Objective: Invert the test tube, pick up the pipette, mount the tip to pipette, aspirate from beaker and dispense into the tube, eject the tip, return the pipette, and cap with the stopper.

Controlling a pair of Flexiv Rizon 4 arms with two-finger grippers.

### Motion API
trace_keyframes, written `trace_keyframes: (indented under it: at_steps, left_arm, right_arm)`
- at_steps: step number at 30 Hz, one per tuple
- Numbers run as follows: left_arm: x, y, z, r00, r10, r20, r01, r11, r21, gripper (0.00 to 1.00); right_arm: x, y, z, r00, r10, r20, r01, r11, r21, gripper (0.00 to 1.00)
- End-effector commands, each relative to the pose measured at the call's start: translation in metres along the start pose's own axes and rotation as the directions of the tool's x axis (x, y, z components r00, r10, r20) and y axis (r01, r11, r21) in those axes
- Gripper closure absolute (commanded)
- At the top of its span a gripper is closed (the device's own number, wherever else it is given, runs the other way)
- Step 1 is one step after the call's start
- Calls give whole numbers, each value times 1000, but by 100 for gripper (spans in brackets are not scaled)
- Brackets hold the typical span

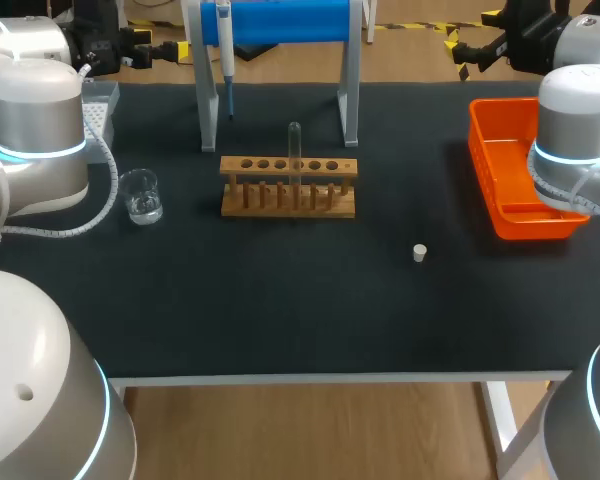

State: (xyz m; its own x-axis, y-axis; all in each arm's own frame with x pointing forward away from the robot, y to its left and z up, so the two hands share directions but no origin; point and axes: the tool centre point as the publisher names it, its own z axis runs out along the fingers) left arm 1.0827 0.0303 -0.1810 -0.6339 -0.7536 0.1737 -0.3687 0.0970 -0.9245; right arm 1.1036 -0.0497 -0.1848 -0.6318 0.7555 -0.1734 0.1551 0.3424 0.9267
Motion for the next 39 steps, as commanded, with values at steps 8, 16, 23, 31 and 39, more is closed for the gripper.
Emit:
trace_keyframes:
  at_steps: [8, 16, 23, 31, 39]
  left_arm:
    - [0, 0, 0, 1000, 0, 0, 0, 1000, 1, 0]
    - [0, 0, 0, 1000, 0, 0, 0, 1000, 1, 0]
    - [0, 0, 0, 1000, 0, 0, 0, 1000, 1, 0]
    - [0, 0, 0, 1000, 0, 0, 0, 1000, 1, 0]
    - [0, 0, 0, 1000, 0, 0, 0, 1000, 1, 0]
  right_arm:
    - [-1, 0, 0, 1000, 0, -2, 0, 1000, 3, 0]
    - [-1, 0, 0, 1000, 0, -2, 0, 1000, 3, 0]
    - [53, 3, -18, 983, -61, -175, 53, 997, -47, 0]
    - [151, -9, -35, 884, -190, -427, 135, 978, -156, 0]
    - [226, -28, -32, 770, -243, -590, 136, 966, -220, 0]
